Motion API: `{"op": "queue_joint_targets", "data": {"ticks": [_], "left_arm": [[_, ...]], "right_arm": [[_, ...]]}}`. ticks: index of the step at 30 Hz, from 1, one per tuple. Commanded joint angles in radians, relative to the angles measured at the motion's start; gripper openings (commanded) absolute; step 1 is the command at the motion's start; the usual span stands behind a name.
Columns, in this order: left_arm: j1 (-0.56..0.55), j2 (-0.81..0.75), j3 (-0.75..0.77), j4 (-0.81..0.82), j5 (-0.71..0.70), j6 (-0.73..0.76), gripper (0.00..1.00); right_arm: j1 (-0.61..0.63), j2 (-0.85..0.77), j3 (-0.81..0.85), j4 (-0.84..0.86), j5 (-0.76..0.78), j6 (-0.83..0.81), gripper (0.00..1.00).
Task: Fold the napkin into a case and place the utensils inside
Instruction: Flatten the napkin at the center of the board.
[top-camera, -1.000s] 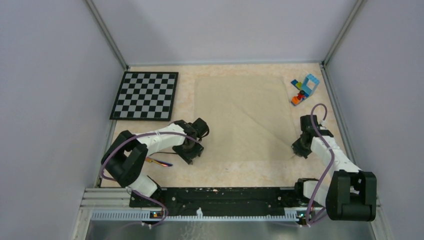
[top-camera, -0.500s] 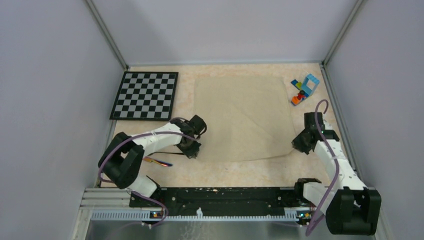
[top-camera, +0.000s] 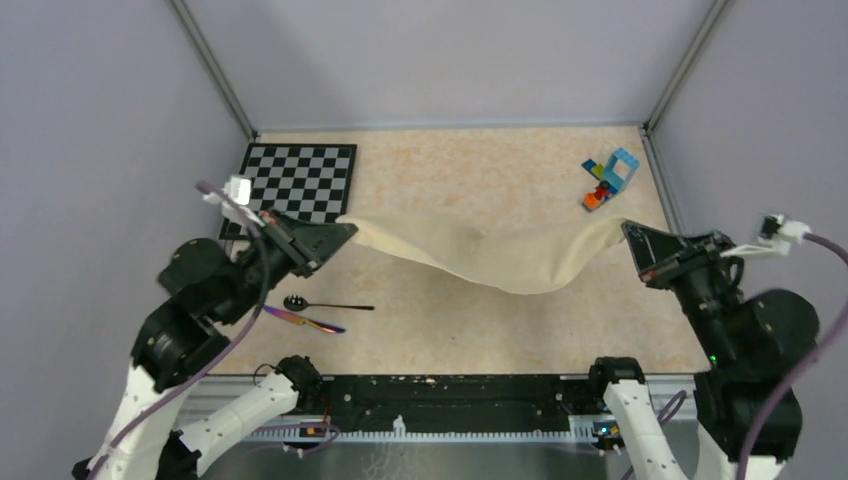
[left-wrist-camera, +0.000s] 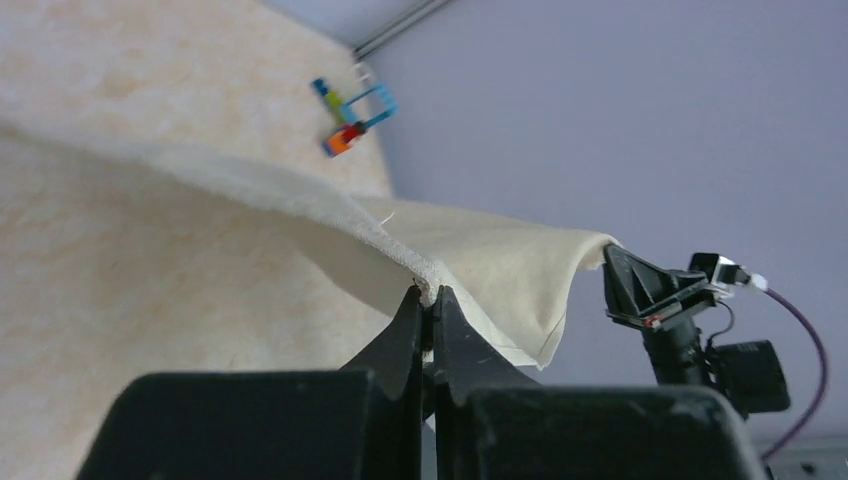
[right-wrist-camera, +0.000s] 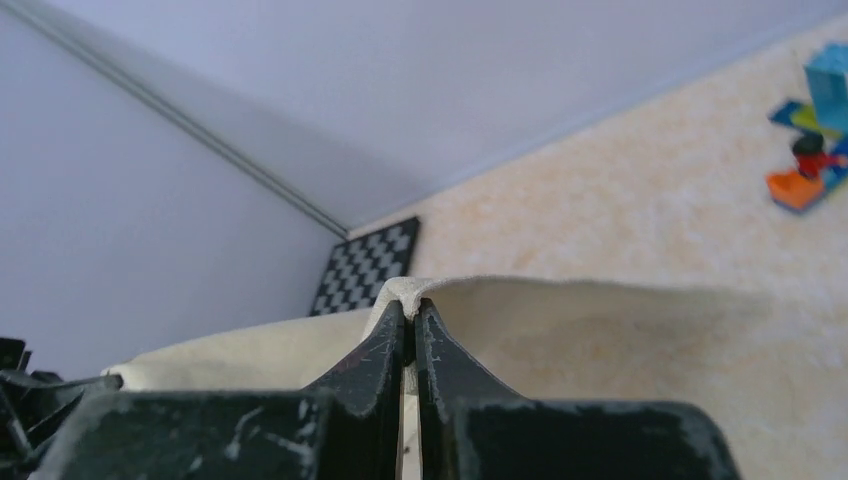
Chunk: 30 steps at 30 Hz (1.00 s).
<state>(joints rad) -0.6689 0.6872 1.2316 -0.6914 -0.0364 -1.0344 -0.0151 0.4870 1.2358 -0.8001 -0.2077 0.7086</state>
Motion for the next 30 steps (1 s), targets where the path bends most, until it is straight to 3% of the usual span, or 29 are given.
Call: {"op": "queue_joint_targets", "data": {"ticks": [1, 6, 11, 16, 23, 30], "left_arm": [[0.003, -0.023, 0.124, 0.073, 0.137, 0.145, 0.0], [0.002, 0.031, 0.194, 0.125, 0.14, 0.2, 0.0], [0.003, 0.156, 0.183, 0.16, -0.091, 0.251, 0.0], [0.04, 0.417, 0.294, 0.167, -0.263, 0.388, 0.0], [0.343, 0.768, 0.31, 0.348, -0.002, 0.42, 0.0], [0.485, 1.141, 0.322, 0.573, 0.303, 0.386, 0.0]], "right_arm": [[0.008, -0.052, 0.136, 0.083, -0.092, 0.031, 0.0], [0.007, -0.047, 0.163, 0.185, -0.004, 0.017, 0.0], [0.007, 0.095, 0.081, 0.243, 0.105, 0.032, 0.0], [0.007, 0.342, -0.008, 0.386, 0.148, -0.003, 0.0], [0.003, 0.783, -0.029, 0.638, 0.201, -0.065, 0.0], [-0.005, 1.262, 0.156, 0.748, 0.086, -0.117, 0.0]]}}
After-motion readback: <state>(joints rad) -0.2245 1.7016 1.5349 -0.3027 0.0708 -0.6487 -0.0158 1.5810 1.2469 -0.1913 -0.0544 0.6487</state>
